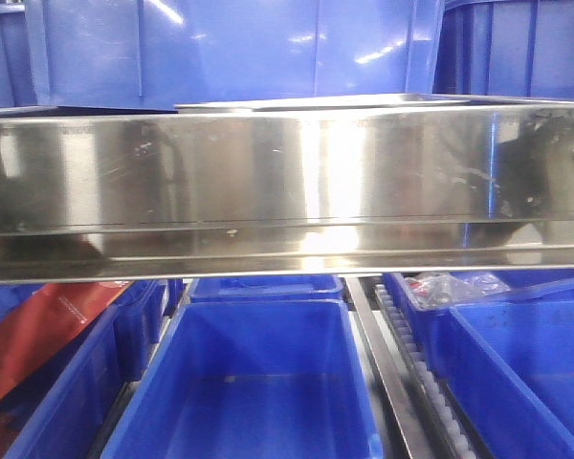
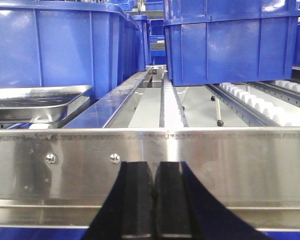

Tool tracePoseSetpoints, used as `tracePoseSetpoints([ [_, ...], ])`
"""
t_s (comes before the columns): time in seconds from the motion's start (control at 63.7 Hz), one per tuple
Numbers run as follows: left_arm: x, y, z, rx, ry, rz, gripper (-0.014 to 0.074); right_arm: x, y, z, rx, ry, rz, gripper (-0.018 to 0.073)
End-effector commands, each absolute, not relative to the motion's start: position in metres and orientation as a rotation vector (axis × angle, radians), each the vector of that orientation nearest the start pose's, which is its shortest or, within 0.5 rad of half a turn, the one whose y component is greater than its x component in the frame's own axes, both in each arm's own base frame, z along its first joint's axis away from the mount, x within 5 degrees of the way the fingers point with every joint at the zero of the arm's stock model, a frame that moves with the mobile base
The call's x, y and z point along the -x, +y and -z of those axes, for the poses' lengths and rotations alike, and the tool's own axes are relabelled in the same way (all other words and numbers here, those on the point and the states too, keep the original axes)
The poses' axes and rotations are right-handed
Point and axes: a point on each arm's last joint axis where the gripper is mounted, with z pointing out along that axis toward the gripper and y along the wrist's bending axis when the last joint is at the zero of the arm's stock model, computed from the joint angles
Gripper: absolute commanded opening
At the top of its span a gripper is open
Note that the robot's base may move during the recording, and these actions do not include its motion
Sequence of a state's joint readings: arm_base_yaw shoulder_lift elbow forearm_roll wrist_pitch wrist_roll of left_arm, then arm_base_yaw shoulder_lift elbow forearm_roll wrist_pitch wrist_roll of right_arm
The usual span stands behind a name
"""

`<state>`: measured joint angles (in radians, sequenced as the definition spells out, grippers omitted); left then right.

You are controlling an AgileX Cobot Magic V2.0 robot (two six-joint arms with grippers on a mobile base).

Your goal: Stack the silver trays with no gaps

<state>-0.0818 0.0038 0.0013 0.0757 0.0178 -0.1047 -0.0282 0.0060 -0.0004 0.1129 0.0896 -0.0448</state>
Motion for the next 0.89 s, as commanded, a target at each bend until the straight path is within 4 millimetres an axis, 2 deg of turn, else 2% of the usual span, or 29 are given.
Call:
tracePoseSetpoints([
  [0.0,-0.0560,-0.0044,-0.2132,-0.031,1.484,0.092,-0.0013,-0.0565,-0.0009,-0.2073,-0.061,1.548,-0.030,-0.0079],
  [0.769,-0.0559,-0.0044,-0.2137,-0.031,1.479,0.092,-0.0013,-0.0564,-0.0012,-0.2091,-0.043,1.528,-0.008,-0.0079],
  [0.879,-0.0554,-0.0046,-0.2178,-0.033,1.433,0.096,-0.0013,-0.0561,-0.0015,-0.2139,-0.045,1.475,-0.005,-0.0079],
])
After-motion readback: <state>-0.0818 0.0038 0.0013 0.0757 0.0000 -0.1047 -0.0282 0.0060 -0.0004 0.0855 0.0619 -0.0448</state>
